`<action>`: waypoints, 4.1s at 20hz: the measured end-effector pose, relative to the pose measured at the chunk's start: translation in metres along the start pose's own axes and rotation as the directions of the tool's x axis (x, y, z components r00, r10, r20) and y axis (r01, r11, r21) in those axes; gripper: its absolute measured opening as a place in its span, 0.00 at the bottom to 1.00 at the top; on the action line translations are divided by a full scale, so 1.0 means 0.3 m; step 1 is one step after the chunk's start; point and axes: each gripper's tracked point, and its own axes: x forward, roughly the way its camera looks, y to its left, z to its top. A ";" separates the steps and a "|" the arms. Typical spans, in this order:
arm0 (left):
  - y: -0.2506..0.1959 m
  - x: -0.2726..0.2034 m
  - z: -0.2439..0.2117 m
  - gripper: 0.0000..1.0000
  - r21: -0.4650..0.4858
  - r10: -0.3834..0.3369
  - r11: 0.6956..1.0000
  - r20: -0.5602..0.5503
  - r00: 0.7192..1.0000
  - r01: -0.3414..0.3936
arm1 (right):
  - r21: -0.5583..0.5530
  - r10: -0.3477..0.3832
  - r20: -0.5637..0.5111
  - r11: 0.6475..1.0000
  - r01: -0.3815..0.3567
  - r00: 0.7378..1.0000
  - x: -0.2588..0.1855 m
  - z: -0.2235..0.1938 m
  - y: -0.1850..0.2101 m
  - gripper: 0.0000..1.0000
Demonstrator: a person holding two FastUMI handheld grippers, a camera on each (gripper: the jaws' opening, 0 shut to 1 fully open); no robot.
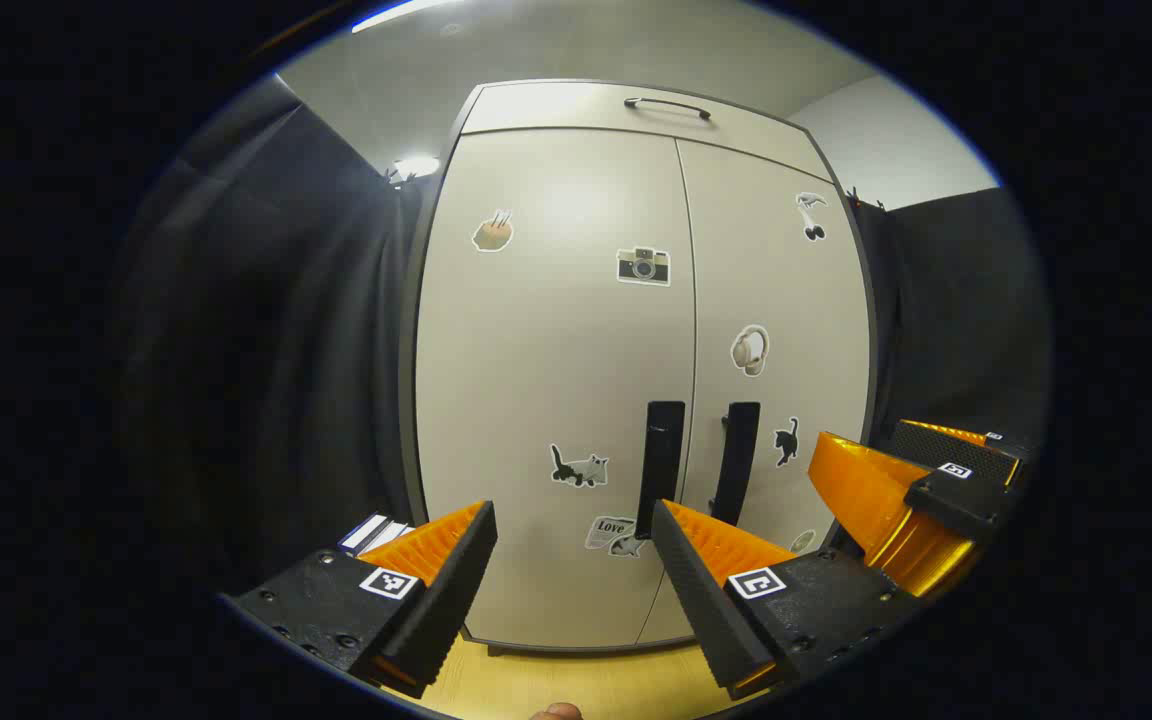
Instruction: Open the right door of the double-door shoe cabinet with the right hand, and open the left door with the left hand.
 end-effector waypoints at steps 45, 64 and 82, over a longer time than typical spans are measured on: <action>0.237 0.144 -0.082 0.97 -0.019 0.101 0.995 -0.067 0.993 -0.103 | -0.037 -0.015 -0.206 0.999 0.008 0.978 0.437 -0.278 0.081 0.33; 0.117 0.083 -0.109 0.97 -0.017 0.015 1.000 -0.100 0.995 -0.017 | 0.035 -0.010 -0.168 0.999 0.016 0.986 0.344 -0.251 0.045 0.17; -0.112 0.161 -0.083 0.97 -0.011 -0.148 0.989 -0.080 0.986 0.148 | 0.083 -0.039 -0.139 0.995 0.051 0.990 0.216 -0.219 -0.033 0.10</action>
